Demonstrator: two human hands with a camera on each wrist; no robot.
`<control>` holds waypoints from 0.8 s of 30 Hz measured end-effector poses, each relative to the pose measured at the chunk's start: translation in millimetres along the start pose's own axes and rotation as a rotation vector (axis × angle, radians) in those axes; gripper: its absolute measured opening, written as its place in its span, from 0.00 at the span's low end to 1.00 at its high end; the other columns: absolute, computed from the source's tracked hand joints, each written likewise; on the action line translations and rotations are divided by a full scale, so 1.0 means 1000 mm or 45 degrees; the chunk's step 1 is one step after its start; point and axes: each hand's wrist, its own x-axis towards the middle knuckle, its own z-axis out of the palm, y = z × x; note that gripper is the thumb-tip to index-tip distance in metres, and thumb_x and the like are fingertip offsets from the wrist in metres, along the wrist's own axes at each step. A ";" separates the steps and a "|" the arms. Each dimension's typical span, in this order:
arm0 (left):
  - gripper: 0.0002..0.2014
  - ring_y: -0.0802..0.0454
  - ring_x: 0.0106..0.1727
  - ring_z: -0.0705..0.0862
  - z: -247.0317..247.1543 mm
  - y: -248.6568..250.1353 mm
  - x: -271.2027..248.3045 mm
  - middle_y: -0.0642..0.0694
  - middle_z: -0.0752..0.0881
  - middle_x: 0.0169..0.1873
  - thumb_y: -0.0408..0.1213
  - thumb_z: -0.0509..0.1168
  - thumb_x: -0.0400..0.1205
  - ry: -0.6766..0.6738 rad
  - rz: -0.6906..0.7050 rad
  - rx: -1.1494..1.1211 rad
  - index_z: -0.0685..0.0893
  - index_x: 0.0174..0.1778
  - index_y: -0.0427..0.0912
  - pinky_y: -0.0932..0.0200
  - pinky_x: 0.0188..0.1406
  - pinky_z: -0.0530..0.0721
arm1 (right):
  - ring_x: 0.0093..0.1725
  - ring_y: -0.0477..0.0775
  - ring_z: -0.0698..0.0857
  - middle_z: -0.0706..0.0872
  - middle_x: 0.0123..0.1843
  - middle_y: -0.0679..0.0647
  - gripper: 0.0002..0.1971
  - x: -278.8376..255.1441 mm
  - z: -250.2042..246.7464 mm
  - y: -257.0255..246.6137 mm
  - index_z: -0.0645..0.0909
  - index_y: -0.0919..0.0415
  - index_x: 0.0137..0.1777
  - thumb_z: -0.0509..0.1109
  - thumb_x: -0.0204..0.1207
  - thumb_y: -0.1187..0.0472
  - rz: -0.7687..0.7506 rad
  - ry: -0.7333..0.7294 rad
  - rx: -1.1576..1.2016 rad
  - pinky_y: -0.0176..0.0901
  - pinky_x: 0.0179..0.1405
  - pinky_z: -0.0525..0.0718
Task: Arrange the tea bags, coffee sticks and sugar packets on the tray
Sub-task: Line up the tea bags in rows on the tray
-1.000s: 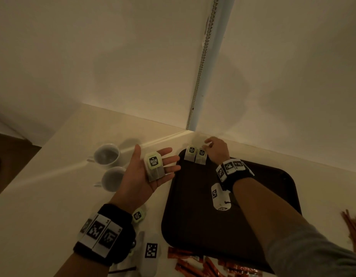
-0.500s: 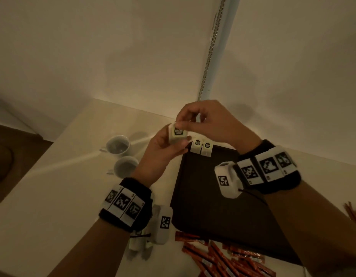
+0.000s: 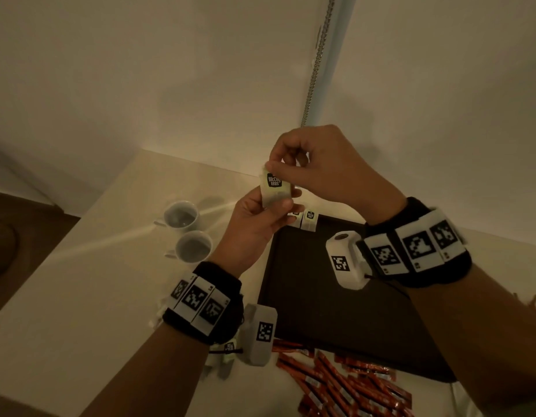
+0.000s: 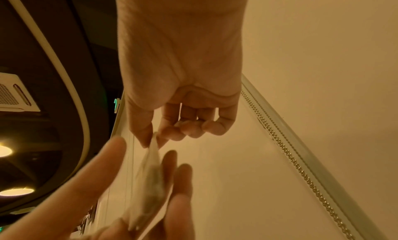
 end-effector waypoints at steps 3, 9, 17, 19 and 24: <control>0.10 0.54 0.44 0.89 0.001 0.002 -0.001 0.51 0.90 0.43 0.48 0.76 0.67 -0.001 0.005 -0.048 0.91 0.42 0.52 0.62 0.44 0.85 | 0.31 0.45 0.79 0.81 0.30 0.42 0.08 -0.002 0.001 -0.001 0.83 0.56 0.38 0.71 0.75 0.53 -0.011 -0.031 -0.031 0.34 0.33 0.77; 0.05 0.54 0.42 0.89 0.004 0.003 -0.003 0.49 0.91 0.41 0.39 0.76 0.73 0.005 -0.018 -0.060 0.90 0.43 0.49 0.64 0.42 0.85 | 0.29 0.42 0.78 0.80 0.28 0.43 0.10 -0.003 -0.002 -0.001 0.83 0.56 0.36 0.69 0.76 0.52 -0.009 -0.020 -0.111 0.33 0.32 0.76; 0.08 0.55 0.43 0.90 0.006 -0.003 -0.005 0.49 0.91 0.41 0.36 0.65 0.74 0.130 0.015 -0.057 0.88 0.45 0.44 0.67 0.39 0.84 | 0.33 0.50 0.81 0.84 0.31 0.48 0.12 -0.008 -0.009 0.003 0.85 0.62 0.38 0.72 0.76 0.54 0.037 0.040 0.003 0.39 0.35 0.78; 0.08 0.54 0.44 0.90 0.005 -0.005 -0.005 0.48 0.91 0.42 0.36 0.66 0.74 0.153 0.018 -0.058 0.88 0.45 0.44 0.67 0.39 0.84 | 0.34 0.49 0.81 0.84 0.32 0.47 0.11 -0.010 -0.010 0.005 0.87 0.61 0.39 0.73 0.75 0.53 0.069 0.063 0.038 0.37 0.36 0.79; 0.16 0.51 0.56 0.88 0.002 -0.006 -0.004 0.50 0.91 0.50 0.40 0.70 0.73 0.182 0.004 0.049 0.82 0.58 0.45 0.62 0.49 0.84 | 0.31 0.42 0.82 0.87 0.33 0.50 0.06 -0.017 -0.009 0.015 0.88 0.57 0.40 0.75 0.73 0.55 0.127 0.089 0.196 0.31 0.33 0.79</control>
